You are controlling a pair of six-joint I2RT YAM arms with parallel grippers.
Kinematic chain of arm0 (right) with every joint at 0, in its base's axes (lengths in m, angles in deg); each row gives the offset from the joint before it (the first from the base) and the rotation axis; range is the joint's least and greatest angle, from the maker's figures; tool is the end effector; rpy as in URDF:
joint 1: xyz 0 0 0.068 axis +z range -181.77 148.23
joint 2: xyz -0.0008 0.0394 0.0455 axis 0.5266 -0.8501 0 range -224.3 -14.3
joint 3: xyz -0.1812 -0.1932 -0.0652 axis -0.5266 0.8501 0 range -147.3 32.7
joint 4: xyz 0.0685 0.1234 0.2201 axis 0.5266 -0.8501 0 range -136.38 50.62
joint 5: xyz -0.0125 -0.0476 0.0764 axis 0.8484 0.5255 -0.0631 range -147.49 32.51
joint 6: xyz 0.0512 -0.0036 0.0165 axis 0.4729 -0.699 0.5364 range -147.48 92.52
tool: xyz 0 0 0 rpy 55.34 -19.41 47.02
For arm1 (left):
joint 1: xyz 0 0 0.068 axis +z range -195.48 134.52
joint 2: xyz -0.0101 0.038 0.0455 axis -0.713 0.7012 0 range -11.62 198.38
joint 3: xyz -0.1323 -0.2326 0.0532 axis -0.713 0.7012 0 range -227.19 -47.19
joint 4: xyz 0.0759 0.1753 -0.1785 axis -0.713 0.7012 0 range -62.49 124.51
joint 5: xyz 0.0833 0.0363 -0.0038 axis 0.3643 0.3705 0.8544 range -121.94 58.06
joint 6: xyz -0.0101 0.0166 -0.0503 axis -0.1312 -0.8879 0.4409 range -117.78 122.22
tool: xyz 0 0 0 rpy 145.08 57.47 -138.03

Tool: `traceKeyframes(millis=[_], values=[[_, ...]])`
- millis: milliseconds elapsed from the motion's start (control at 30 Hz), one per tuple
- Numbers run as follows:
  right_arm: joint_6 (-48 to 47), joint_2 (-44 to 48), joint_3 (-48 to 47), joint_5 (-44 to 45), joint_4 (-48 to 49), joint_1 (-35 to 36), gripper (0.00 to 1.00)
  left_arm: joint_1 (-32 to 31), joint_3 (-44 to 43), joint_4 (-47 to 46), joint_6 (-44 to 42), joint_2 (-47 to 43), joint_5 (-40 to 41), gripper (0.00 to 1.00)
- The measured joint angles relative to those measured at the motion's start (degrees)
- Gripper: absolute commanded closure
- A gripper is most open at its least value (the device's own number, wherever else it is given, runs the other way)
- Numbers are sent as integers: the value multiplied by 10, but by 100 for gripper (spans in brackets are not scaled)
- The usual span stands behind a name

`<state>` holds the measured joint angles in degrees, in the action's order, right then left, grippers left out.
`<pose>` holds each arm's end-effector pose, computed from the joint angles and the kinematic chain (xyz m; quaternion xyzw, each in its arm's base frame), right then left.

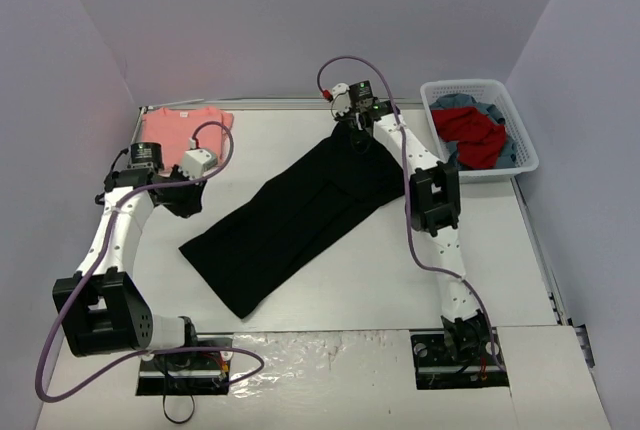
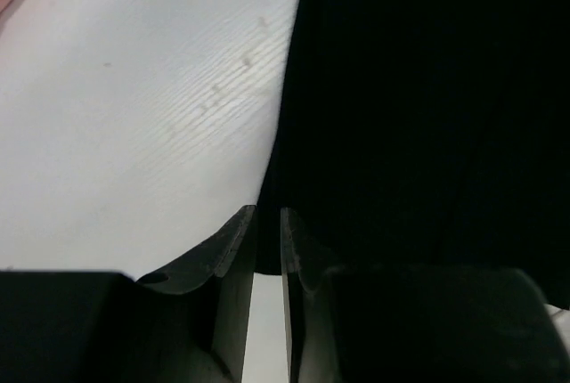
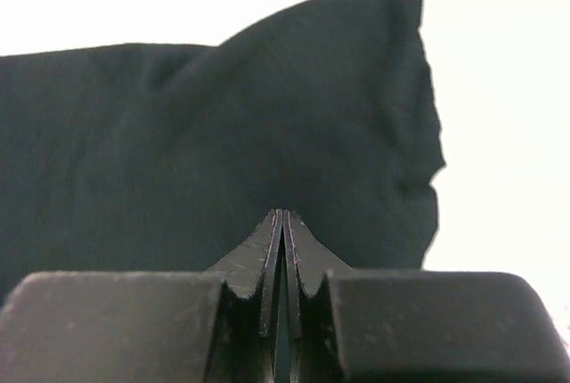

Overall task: Fold and stack the t-shirts
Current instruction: Rotate the tshirt 90 degrees

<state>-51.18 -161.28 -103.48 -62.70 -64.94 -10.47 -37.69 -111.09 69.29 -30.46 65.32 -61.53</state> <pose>0.5405 0.2143 0.2054 -0.3602 0.8158 0.0311 0.4515 0.2729 0.0195 0.2881 0.2740 0.8834 -0.1273 0.3583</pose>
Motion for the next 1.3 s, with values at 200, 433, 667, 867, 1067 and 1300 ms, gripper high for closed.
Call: traceKeyframes(millis=[200, 433, 667, 867, 1067, 1300], values=[[-4, 186, 160, 45, 15, -3, 100, -60, 0, 47, -61, 16, -40, 97], [2, 339, 329, 64, 9, -7, 100, -101, 13, 42, -79, 51, -49, 97], [19, 371, 480, 65, -10, -14, 100, -139, 17, 25, -83, 118, -43, 98], [30, 371, 530, 63, -21, -26, 100, -158, 18, 8, -89, 175, -19, 98], [38, 371, 530, 63, -18, -37, 100, -187, 19, -24, -85, 207, 16, 98], [41, 335, 482, 63, -19, -45, 100, -224, 14, -37, -73, 230, 54, 98]])
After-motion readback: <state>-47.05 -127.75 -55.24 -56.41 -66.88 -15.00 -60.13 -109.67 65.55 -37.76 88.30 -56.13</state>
